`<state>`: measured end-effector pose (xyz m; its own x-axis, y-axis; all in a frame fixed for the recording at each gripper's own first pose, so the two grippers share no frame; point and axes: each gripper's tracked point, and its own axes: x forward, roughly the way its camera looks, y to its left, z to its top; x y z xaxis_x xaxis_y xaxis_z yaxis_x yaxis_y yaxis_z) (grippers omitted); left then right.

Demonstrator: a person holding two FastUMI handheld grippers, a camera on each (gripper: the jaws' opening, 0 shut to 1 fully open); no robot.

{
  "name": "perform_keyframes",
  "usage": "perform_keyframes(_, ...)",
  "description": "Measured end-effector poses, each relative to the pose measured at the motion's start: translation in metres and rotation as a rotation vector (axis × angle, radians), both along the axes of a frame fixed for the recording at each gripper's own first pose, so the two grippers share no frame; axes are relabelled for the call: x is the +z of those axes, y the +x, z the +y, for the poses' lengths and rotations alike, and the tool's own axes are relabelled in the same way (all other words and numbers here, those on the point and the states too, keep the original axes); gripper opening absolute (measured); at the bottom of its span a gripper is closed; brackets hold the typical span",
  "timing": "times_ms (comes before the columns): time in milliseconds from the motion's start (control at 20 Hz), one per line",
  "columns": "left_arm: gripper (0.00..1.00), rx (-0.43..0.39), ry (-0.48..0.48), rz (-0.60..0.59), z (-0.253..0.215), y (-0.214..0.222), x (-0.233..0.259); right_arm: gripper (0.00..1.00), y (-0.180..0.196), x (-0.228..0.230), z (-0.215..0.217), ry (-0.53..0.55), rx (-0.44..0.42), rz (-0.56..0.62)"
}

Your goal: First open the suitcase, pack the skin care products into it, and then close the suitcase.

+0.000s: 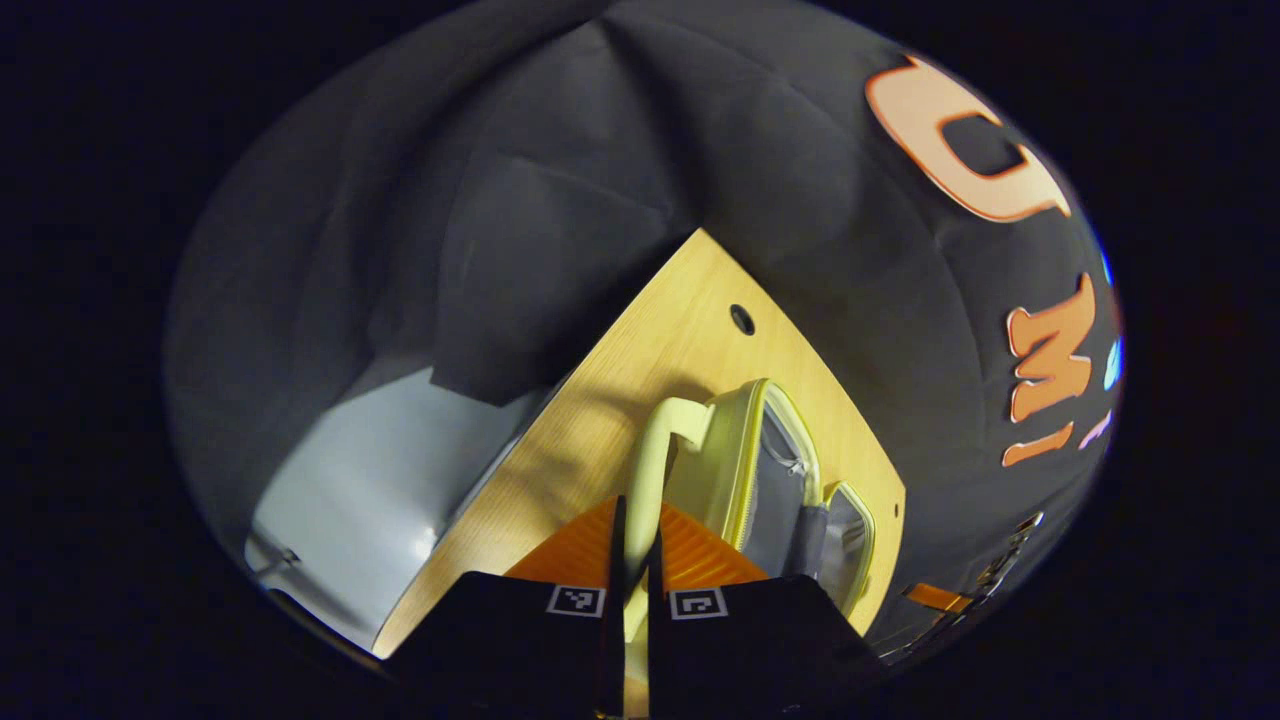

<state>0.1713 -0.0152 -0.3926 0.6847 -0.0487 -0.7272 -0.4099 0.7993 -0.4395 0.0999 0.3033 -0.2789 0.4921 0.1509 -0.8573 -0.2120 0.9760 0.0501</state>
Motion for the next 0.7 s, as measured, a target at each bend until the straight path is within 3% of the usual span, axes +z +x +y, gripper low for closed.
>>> perform_keyframes(200,0.09,-0.05,0.151,-0.046,-0.047,0.001,0.078,0.96,0.017,0.032,-0.028,-0.006,0.04,-0.108)
perform_keyframes(400,0.09,-0.131,0.302,-0.092,-0.123,0.001,0.139,0.96,0.033,0.063,-0.064,-0.037,0.086,-0.224)
perform_keyframes(700,0.09,-0.272,0.397,-0.127,-0.256,0.005,0.178,0.96,0.045,0.122,-0.126,-0.071,0.102,-0.399)
